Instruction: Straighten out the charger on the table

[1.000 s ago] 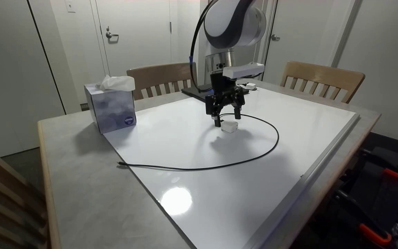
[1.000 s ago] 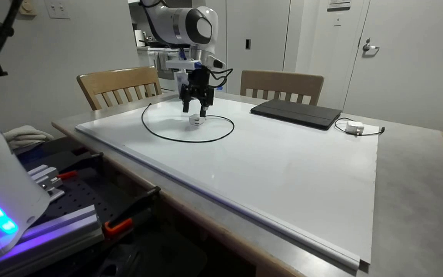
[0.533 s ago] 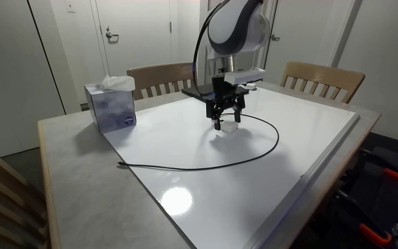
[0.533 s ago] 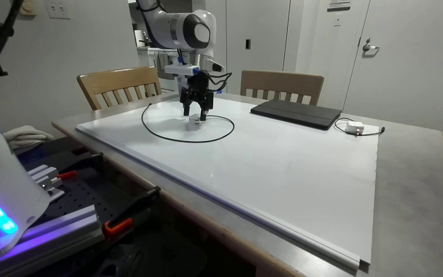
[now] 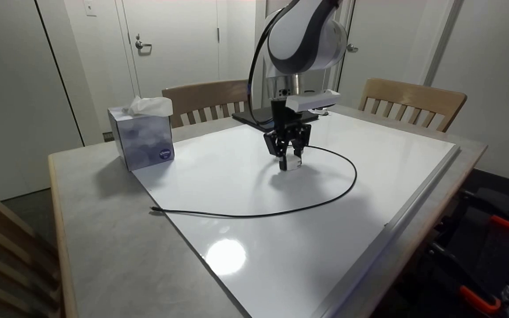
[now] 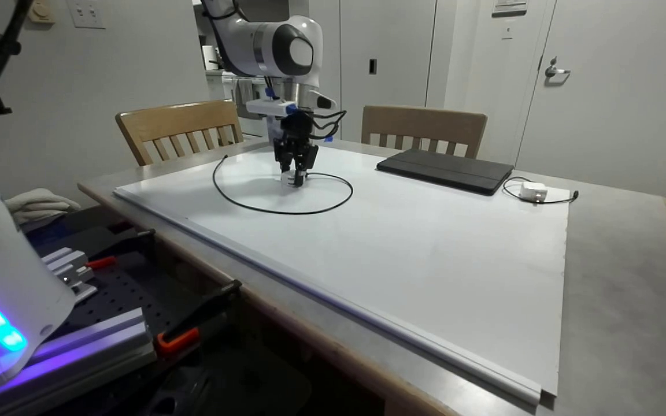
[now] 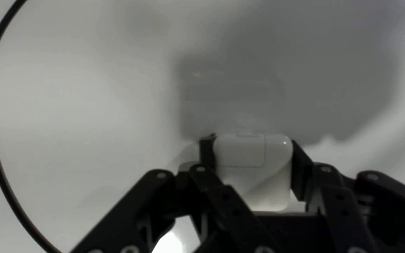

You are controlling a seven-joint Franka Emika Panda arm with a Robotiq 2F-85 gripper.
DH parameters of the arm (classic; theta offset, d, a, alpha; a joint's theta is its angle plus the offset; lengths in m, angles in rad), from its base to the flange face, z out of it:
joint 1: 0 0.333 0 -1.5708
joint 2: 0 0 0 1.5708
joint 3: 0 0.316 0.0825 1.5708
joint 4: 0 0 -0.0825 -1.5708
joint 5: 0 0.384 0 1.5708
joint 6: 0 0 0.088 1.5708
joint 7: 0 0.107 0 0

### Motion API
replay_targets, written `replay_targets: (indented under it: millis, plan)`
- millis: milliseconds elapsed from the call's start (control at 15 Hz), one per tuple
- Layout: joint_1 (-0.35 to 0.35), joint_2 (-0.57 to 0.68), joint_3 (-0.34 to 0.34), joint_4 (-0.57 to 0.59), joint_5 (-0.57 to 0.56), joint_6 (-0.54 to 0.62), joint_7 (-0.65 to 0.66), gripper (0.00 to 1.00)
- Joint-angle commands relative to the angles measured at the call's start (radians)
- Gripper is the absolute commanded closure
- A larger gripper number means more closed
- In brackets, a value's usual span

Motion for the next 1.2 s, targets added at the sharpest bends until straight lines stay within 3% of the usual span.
replay_targets:
  millis: [0,267,333,400,667,733,867,1133]
  plan:
    - [0.021,-0.005,-0.016,-0.023,0.021,0.072,0.083,0.74]
    - [0.026,-0.016,-0.035,-0.032,0.104,0.11,0.262,0.74]
    - [0.02,0.001,-0.023,0.0,0.079,0.068,0.201,0.74]
    - [0.022,0.001,-0.026,0.0,0.08,0.069,0.211,0.49]
    - [0.024,0.001,-0.026,0.0,0.08,0.069,0.21,0.49]
    - [0.025,0.001,-0.026,0.0,0.08,0.069,0.21,0.74]
    - [0.062,0.013,-0.049,0.021,0.045,0.06,0.26,0.74]
    - [0.075,0.001,-0.074,0.047,0.087,0.096,0.37,0.74]
